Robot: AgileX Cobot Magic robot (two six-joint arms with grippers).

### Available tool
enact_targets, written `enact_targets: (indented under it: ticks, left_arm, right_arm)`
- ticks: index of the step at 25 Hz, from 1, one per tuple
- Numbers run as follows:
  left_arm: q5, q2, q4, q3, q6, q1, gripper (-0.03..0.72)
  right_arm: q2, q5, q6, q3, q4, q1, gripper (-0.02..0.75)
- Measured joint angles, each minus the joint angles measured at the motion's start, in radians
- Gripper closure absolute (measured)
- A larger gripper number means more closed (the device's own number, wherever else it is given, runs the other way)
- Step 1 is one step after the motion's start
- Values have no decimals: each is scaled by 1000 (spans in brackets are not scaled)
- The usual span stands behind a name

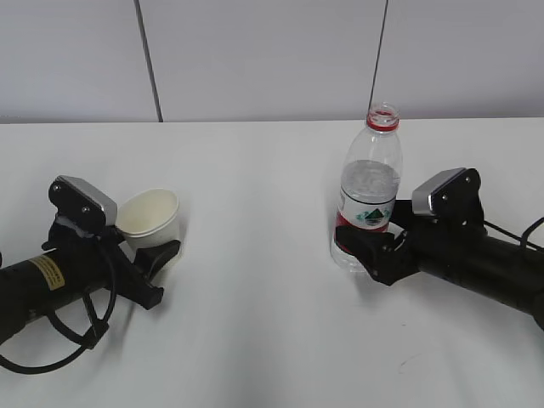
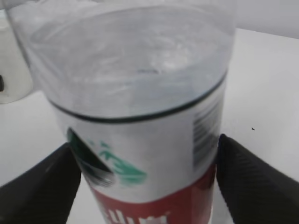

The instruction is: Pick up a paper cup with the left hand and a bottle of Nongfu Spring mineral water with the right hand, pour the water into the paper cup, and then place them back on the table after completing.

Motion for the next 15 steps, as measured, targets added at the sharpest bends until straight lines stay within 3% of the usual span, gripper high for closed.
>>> enact_targets:
  ticks: [10, 15]
  left_arm:
    - [0, 0, 2, 0, 0, 0, 282]
    - [0, 0, 3, 0, -38, 0, 282]
  right_arm:
    - [7, 0, 4, -42, -53, 0, 90]
    - [7, 0, 4, -46, -78, 0, 211]
